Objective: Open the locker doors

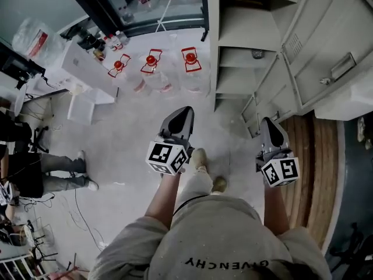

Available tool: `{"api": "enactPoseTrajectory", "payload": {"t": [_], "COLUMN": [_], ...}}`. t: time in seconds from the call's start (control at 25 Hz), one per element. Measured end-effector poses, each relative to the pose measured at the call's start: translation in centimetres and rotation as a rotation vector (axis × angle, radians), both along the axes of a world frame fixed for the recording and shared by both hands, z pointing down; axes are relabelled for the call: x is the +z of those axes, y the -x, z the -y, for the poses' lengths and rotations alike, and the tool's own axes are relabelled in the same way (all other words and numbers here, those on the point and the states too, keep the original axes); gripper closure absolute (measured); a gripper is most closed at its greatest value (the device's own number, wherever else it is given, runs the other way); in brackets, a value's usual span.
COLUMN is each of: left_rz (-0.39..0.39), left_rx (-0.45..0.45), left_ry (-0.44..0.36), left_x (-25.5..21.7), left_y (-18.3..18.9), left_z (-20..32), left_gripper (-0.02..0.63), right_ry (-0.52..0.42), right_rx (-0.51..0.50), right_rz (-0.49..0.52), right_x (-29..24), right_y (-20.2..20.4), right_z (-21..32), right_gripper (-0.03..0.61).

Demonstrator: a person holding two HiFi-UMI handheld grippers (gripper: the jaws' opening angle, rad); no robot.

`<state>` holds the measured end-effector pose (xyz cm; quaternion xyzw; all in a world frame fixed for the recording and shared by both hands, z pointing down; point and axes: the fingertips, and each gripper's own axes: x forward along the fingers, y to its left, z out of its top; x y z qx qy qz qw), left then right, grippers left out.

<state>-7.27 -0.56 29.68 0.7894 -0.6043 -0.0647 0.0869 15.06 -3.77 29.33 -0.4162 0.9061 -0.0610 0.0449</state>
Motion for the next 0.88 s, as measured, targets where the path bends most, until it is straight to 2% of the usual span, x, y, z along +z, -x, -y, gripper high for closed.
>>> {"api": "enactPoseTrajectory", "payload": {"t": [0.2,0.48,0.88], "left_rz": [0.038,0.055,0.066], "left_rx": [0.002,-0.014,-0.026], "left_ry": [-0.041,-0.086,-0.091], "left_x": [-1.9,-3.7,-4.6], "left_y": [-0.4,-0.7,-1.0], "left_z": [-3.5,-5.4,-7.2], "left_gripper": [0.615,0.615,0.615], "right_ry": [-0.035,-0.067,-0.072], "right_rx": [0.004,-0.009,-0.002], "right_rz": [0.005,-0.005,-0.008], "right_x": [-1.4,-2.9,-4.0], "right_y": [-0.2,-0.7,-2.1], "right_z": [-2.5,-4.4,-6.1], "right_gripper": [0.578,0.578,0.578]}}
